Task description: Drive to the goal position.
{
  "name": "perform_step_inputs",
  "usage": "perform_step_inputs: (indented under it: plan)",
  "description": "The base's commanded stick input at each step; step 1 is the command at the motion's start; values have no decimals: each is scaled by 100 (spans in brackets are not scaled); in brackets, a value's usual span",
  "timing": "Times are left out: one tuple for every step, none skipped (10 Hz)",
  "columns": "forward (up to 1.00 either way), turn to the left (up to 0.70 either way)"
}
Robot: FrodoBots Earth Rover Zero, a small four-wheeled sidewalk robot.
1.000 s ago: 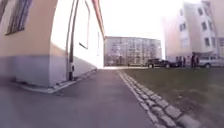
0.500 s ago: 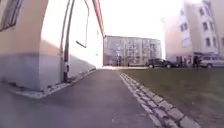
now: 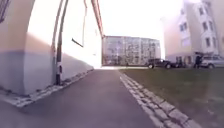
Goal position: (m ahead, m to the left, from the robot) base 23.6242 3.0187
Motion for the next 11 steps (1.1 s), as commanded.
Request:
perform_step_inputs:
  plan:
    - [85, 0]
    - [85, 0]
    - [85, 0]
    - [85, 0]
    - [85, 0]
    - [85, 0]
    - [85, 0]
    - [85, 0]
    - [85, 0]
    - [85, 0]
    - [85, 0]
